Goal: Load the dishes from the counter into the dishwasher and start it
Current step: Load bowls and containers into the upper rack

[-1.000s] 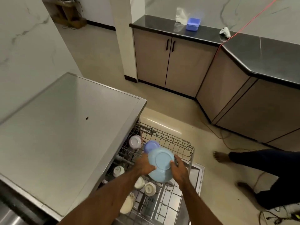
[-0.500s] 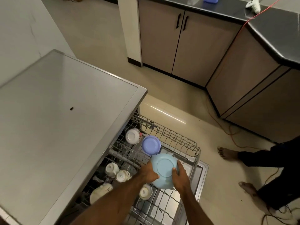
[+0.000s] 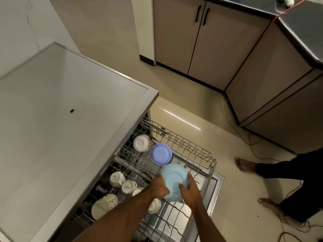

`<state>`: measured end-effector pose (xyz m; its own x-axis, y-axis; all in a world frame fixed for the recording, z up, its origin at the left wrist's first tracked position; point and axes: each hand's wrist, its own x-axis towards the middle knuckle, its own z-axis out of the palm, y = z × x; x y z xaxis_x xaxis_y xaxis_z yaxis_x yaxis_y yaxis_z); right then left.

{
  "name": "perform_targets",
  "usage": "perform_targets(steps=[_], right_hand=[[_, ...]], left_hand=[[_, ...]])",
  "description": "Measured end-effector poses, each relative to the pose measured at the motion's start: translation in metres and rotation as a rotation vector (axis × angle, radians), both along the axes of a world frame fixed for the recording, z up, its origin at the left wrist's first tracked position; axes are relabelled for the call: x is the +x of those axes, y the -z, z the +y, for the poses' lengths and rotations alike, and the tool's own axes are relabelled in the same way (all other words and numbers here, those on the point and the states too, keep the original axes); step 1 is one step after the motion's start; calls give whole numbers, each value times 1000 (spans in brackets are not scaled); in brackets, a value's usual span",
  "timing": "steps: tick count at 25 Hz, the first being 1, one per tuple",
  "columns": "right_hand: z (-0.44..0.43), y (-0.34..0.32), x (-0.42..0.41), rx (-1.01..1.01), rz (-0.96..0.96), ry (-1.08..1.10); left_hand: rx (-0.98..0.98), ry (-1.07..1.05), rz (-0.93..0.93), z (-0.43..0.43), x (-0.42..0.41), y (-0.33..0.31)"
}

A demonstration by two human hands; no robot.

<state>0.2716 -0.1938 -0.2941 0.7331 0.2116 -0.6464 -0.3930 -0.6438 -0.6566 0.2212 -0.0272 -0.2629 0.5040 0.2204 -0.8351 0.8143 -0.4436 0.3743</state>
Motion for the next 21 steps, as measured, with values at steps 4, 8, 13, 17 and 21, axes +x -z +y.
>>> perform_targets(steps=[4, 8, 13, 17, 21], right_hand=[[4, 7, -1, 6, -37, 16], [16, -14, -2, 21, -64, -56], [55, -102, -14, 27, -165, -204], [85, -158, -36, 78, -284, -332], [110, -215, -64, 160, -380, -340]], left_hand=[[-10, 16, -74, 6, -3, -17], [53, 81, -137, 18, -15, -46], [126, 126, -235, 38, -37, -91], [103, 99, -410, 58, -59, -95], [208, 130, -526, 70, -83, -193]])
